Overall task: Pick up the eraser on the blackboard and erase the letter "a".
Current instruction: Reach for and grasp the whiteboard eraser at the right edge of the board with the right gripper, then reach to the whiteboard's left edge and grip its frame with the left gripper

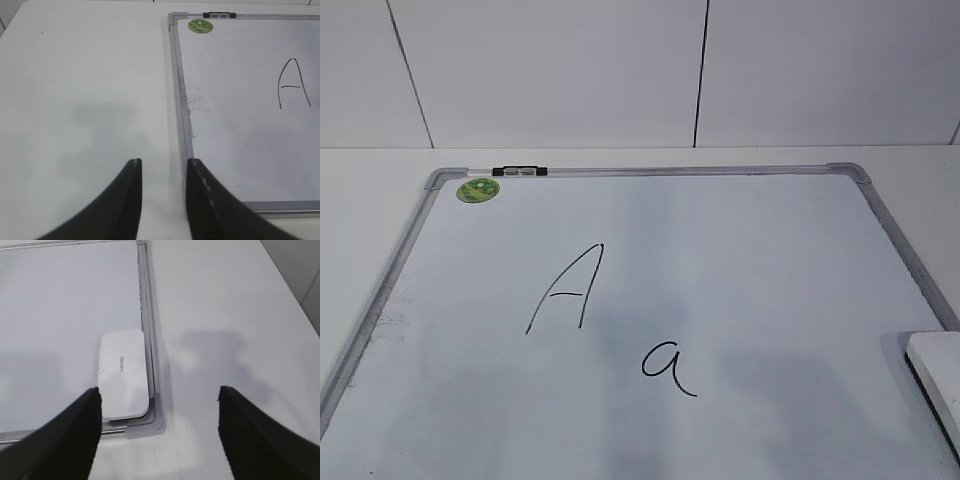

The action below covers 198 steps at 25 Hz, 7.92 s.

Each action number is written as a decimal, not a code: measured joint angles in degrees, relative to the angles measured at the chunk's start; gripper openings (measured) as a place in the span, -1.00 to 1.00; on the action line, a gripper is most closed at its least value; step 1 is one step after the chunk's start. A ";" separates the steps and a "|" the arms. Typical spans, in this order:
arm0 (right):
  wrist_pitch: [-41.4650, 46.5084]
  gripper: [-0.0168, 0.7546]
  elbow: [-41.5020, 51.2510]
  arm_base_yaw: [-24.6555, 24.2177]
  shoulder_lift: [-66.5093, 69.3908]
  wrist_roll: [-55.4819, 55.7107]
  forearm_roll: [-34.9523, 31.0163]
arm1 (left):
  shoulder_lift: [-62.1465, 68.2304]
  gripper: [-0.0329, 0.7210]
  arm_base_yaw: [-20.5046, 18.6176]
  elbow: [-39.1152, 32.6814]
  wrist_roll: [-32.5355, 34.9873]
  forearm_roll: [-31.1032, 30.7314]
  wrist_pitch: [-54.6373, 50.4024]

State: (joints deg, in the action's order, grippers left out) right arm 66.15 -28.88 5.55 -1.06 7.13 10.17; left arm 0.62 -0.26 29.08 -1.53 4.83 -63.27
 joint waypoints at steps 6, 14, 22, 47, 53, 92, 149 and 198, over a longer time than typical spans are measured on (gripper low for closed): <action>0.00 0.48 0.00 0.00 0.00 0.00 0.00 | 0.00 -0.29 0.00 0.00 0.00 0.00 0.00; 0.00 0.48 0.00 0.00 0.00 0.00 0.00 | 0.00 -0.29 0.00 0.00 0.00 0.00 0.00; -3.99 0.48 -1.63 0.00 2.36 -5.37 -5.97 | 0.00 -0.29 0.00 0.00 0.00 0.00 0.00; -7.25 0.49 -17.28 0.87 40.15 -8.45 -11.79 | 0.00 -0.29 0.00 0.00 0.00 0.00 0.00; -6.47 0.61 -18.27 0.87 44.40 -7.13 -11.79 | 0.00 -0.29 0.00 0.00 0.00 0.00 0.00; -0.87 0.80 -18.53 0.87 72.14 0.05 -5.23 | 0.00 -0.29 0.00 0.00 0.00 0.00 0.00; -5.61 0.80 -21.36 -0.13 89.65 1.36 -6.67 | 0.00 -0.29 0.00 0.00 0.00 0.00 0.00; -12.54 0.56 -21.59 -0.13 94.57 1.52 -6.08 | 0.00 -0.29 0.00 0.00 0.00 0.00 0.00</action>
State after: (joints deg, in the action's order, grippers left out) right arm 53.61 -50.47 5.42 93.51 8.65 4.08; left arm 0.62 -0.26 29.08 -1.53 4.83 -63.27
